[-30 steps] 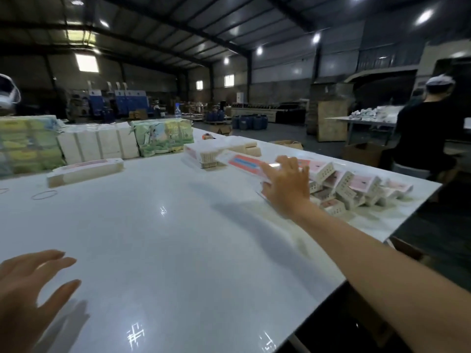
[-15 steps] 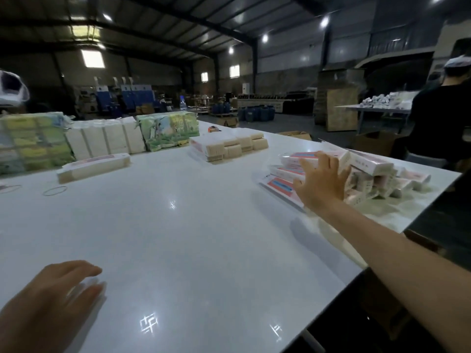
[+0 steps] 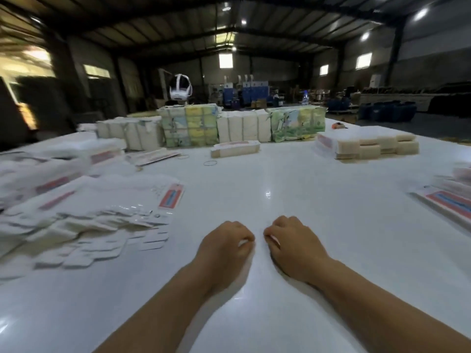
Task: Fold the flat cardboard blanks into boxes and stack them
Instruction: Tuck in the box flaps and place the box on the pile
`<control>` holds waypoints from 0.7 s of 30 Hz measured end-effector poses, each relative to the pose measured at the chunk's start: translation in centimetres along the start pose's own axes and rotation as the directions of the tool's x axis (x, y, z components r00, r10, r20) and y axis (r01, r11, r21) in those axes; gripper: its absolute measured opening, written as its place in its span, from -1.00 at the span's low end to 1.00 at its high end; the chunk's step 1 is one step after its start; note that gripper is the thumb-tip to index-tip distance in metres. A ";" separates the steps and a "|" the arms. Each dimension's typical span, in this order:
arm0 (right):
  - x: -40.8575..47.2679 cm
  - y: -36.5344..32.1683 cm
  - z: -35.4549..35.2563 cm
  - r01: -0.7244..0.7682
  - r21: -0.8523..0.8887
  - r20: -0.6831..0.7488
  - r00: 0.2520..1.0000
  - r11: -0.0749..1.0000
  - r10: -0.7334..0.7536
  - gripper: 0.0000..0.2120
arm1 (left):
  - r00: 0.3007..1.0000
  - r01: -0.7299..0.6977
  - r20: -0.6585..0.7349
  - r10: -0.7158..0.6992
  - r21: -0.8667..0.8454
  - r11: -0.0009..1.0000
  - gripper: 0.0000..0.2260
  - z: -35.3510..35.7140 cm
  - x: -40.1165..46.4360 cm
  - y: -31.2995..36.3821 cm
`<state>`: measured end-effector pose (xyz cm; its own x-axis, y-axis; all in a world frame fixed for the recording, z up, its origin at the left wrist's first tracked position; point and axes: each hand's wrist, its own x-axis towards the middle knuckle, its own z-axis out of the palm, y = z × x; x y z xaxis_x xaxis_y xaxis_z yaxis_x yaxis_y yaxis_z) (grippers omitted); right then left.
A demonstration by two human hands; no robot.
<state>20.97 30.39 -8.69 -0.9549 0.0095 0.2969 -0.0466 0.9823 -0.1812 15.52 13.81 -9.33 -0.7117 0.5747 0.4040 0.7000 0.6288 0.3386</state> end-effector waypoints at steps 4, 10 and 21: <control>-0.1 0.8 0.9 0.020 0.029 -0.083 0.996 0.999 -0.018 -0.73 | 0.998 0.058 0.040 -0.056 -0.052 0.997 -0.82 -0.2 0.2 0.6; 0.0 0.8 1.1 0.043 -0.009 -0.108 0.993 0.999 -0.043 -0.75 | 0.935 0.353 0.052 -0.350 -0.056 0.934 -0.79 -6.3 5.7 -4.5; 0.1 0.9 1.2 0.034 0.036 -0.141 0.990 0.999 -0.029 -0.81 | 0.573 0.741 -0.048 -0.818 0.457 0.492 0.00 -8.2 9.6 -16.6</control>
<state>20.51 31.02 -9.92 -0.9024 0.0075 0.4308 -0.0898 0.9747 -0.2049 -2.45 4.60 -4.04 -0.9776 -0.2106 -0.0048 -0.2103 0.9746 0.0774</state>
